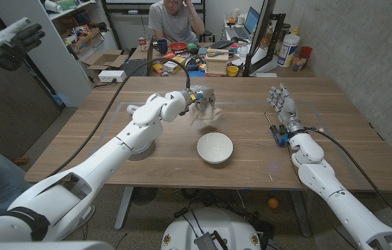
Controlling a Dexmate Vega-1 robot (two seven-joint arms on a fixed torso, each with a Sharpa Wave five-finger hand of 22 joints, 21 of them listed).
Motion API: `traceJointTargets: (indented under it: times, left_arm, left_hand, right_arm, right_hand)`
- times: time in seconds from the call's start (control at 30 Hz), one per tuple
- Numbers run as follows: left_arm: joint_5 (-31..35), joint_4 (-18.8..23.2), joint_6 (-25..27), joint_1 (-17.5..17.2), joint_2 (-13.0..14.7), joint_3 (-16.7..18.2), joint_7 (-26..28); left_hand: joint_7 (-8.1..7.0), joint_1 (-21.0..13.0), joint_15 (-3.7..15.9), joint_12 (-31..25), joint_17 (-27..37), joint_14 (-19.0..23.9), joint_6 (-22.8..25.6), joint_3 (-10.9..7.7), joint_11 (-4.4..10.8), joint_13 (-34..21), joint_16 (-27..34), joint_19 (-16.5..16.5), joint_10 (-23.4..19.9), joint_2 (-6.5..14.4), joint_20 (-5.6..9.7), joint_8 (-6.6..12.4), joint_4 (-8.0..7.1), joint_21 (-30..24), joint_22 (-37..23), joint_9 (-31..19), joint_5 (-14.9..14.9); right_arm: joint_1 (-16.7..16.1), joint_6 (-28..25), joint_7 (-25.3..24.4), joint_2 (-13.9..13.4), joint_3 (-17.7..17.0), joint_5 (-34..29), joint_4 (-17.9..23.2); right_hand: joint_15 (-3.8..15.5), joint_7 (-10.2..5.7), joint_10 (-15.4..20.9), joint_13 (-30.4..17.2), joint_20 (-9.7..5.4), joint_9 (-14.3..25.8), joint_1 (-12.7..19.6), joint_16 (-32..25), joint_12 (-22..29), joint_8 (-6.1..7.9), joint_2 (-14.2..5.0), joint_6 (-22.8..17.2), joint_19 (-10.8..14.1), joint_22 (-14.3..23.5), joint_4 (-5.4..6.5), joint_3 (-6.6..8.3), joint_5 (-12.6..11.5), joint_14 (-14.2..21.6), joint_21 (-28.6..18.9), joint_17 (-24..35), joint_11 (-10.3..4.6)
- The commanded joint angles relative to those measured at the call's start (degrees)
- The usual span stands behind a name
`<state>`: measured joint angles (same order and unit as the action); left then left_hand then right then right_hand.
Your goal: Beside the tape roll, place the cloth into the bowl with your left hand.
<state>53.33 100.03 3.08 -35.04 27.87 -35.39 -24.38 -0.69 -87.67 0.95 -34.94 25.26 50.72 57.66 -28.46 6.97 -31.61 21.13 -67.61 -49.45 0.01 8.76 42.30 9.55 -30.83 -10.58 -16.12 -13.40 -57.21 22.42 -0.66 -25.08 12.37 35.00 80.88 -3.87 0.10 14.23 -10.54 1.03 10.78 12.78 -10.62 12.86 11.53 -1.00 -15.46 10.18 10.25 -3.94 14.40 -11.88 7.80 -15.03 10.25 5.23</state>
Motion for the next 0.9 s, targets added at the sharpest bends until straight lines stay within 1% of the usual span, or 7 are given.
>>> traceJointTargets:
  times: [0.03, 0.3, 0.5, 0.67, 0.77, 0.8, 0.9]
  left_arm:
    - [-1.96, 8.35, -0.27, -2.04, 1.54, 2.93, -4.37]
    - [-4.86, 11.51, -0.62, -2.59, 1.74, 4.17, -7.25]
    - [-6.76, 13.13, -4.06, -3.41, 2.71, 4.14, -6.51]
    - [-8.25, 15.37, -8.19, -4.93, 4.69, 4.12, -6.47]
    - [-8.62, 16.15, -9.17, -5.45, 5.22, 4.27, -7.03]
    - [-8.79, 16.30, -9.31, -5.56, 5.29, 4.35, -7.29]
    - [-8.92, 16.89, -9.57, -5.93, 5.56, 4.56, -7.91]
  left_hand:
    - [6.83, -0.49, 9.42, -0.53, 2.58, 11.87, 6.98, -1.30, 0.10, -4.33, 0.01, 0.37, 0.22, 0.46, -0.12, 0.29, -0.94, -0.31, -0.13, -0.28, -0.31]
    - [6.71, -0.34, 9.35, -0.61, 3.25, 12.26, 6.80, -1.45, 0.20, -5.21, -0.11, 1.25, 0.52, 0.42, -0.21, 0.44, -1.01, -0.51, -0.17, -0.45, -0.49]
    - [6.58, -0.34, 9.40, -0.71, 3.61, 12.27, 6.83, -1.53, 0.30, -5.69, -0.25, 1.67, 0.42, 0.34, -0.24, 0.59, -0.97, -0.65, -0.17, -0.57, -0.57]
    - [6.41, -0.24, 9.57, -0.67, 3.86, 12.29, 6.56, -1.59, 0.50, -5.92, -0.36, 1.87, 0.44, 0.31, -0.26, 0.63, -1.01, -0.80, -0.16, -0.74, -0.66]
    - [6.31, -0.16, 9.51, -0.62, 4.02, 12.40, 6.53, -1.64, 0.57, -6.04, -0.41, 1.93, 0.45, 0.27, -0.24, 0.57, -1.03, -0.95, -0.16, -0.61, -0.72]
    - [6.31, -0.13, 9.51, -0.61, 4.06, 12.44, 6.48, -1.65, 0.30, -6.10, -0.42, 2.00, 0.51, 0.27, -0.27, 0.58, -1.04, -0.96, -0.16, -0.65, -0.74]
    - [6.40, -0.05, 9.48, -0.49, 4.20, 12.42, 6.54, -1.70, 0.72, -5.97, -0.51, 2.02, 0.33, 0.30, -0.24, 0.56, -1.09, -1.10, -0.16, -0.55, -0.79]
  right_arm:
    - [-0.90, -0.52, -2.30, -1.06, -0.08, -0.77, 2.90]
    - [-1.10, -0.55, -3.04, -1.19, 0.19, -1.08, 3.70]
    - [-1.39, -0.27, -3.78, -1.13, 0.22, -1.29, 4.15]
    - [-2.04, -0.28, -4.57, -1.19, 0.12, -1.38, 4.67]
    - [-2.33, -0.28, -5.00, -1.20, 0.06, -1.40, 4.93]
    - [-2.39, -0.28, -5.08, -1.19, 0.05, -1.38, 5.00]
    - [-2.45, -0.19, -5.17, -1.12, 0.13, -1.35, 5.09]
  right_hand:
    - [-0.03, 0.29, 0.42, -0.09, 0.04, 0.19, 0.15, -0.23, -0.06, 0.05, -0.50, -0.52, 0.61, 0.28, -0.27, -0.05, 0.17, 0.19, 0.17, 0.27, -0.12]
    - [-0.13, 0.34, 0.41, -0.09, 0.07, 0.19, 0.16, -0.20, -0.09, 0.03, -0.52, -0.51, 0.63, 0.28, -0.30, -0.07, 0.17, 0.16, 0.27, 0.27, -0.01]
    - [-0.15, 0.36, 0.45, -0.09, 0.08, 0.20, 0.14, -0.19, -0.09, 0.02, -0.52, -0.55, 0.66, 0.28, -0.31, -0.10, 0.17, 0.16, 0.33, 0.27, -0.05]
    - [-0.15, 0.35, 0.48, -0.09, 0.05, 0.20, 0.13, -0.19, -0.10, 0.02, -0.52, -0.57, 0.65, 0.29, -0.32, -0.13, 0.17, 0.17, 0.40, 0.27, -0.07]
    - [-0.12, 0.34, 0.47, -0.09, 0.06, 0.20, 0.14, -0.18, -0.11, 0.01, -0.52, -0.58, 0.66, 0.29, -0.34, -0.14, 0.17, 0.16, 0.44, 0.27, 0.01]
    - [-0.11, 0.34, 0.48, -0.09, 0.04, 0.20, 0.14, -0.18, -0.11, 0.01, -0.52, -0.59, 0.65, 0.29, -0.34, -0.14, 0.17, 0.15, 0.45, 0.27, 0.03]
    - [-0.17, 0.37, 0.49, -0.09, 0.03, 0.20, 0.14, -0.17, -0.12, 0.00, -0.53, -0.58, 0.69, 0.29, -0.35, -0.15, 0.16, 0.15, 0.47, 0.27, -0.06]
